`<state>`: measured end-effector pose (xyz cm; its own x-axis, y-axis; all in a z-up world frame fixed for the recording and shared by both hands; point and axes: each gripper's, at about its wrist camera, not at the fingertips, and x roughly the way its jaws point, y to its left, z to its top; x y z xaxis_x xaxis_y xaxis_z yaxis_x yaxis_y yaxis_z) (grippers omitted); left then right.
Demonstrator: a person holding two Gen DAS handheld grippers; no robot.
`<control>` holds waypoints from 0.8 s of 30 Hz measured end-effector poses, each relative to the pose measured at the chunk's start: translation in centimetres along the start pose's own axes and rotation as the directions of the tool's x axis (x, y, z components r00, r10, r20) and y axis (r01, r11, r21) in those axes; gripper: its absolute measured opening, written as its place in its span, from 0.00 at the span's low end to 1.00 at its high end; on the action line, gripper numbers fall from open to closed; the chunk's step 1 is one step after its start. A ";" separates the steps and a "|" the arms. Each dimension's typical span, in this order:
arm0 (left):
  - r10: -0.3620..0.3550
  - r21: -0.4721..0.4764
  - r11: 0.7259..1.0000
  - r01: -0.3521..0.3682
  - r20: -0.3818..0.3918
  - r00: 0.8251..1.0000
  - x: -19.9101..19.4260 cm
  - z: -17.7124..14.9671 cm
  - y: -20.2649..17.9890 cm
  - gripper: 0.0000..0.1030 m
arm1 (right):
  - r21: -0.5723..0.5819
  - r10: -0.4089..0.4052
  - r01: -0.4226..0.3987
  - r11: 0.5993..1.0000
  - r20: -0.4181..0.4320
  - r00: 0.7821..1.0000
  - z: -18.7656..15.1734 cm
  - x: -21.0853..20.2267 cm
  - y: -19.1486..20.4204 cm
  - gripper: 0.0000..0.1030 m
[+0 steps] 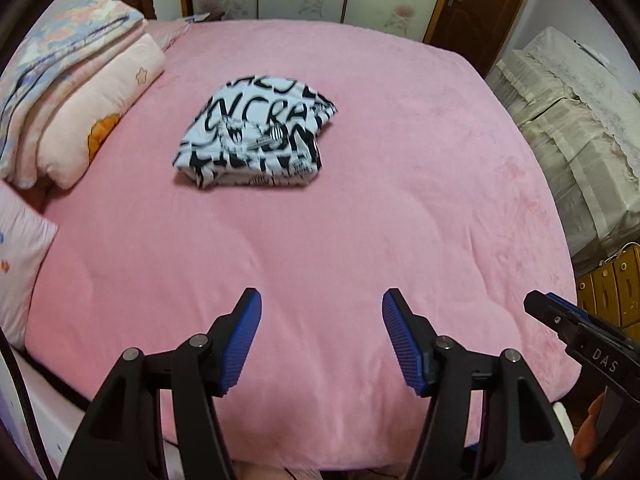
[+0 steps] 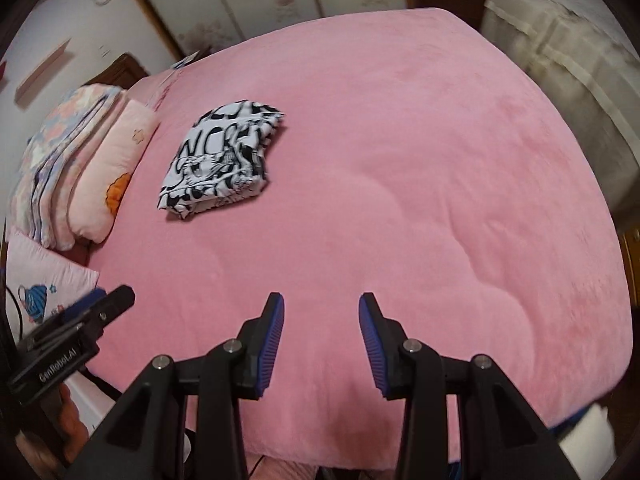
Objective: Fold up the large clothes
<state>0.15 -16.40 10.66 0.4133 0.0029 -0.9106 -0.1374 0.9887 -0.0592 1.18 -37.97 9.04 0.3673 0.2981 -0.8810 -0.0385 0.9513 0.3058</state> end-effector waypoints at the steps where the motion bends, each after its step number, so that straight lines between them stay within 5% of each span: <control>1: -0.004 -0.009 1.000 0.004 -0.005 1.000 -0.3 -0.6 -0.4 0.60 | 0.018 -0.003 0.003 1.000 0.002 1.000 -0.5 -0.4 -0.5 0.43; 13: 0.005 -0.015 1.000 -0.005 -0.002 1.000 -3.0 -3.2 -3.2 0.60 | 0.047 -0.045 0.042 0.998 0.059 0.997 -1.8 -4.0 -2.7 0.49; 24: 0.029 0.026 0.999 -0.029 -0.011 1.000 -3.2 -4.1 -4.9 0.60 | -0.063 -0.069 0.074 0.995 0.073 0.995 -2.6 -4.2 -1.6 0.49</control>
<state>-4.21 -21.83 12.22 0.3995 0.0301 -0.9162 -0.1259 0.9918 -0.0224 -2.69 -40.51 11.33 0.4360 0.2253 -0.8713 -0.0696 0.9737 0.2169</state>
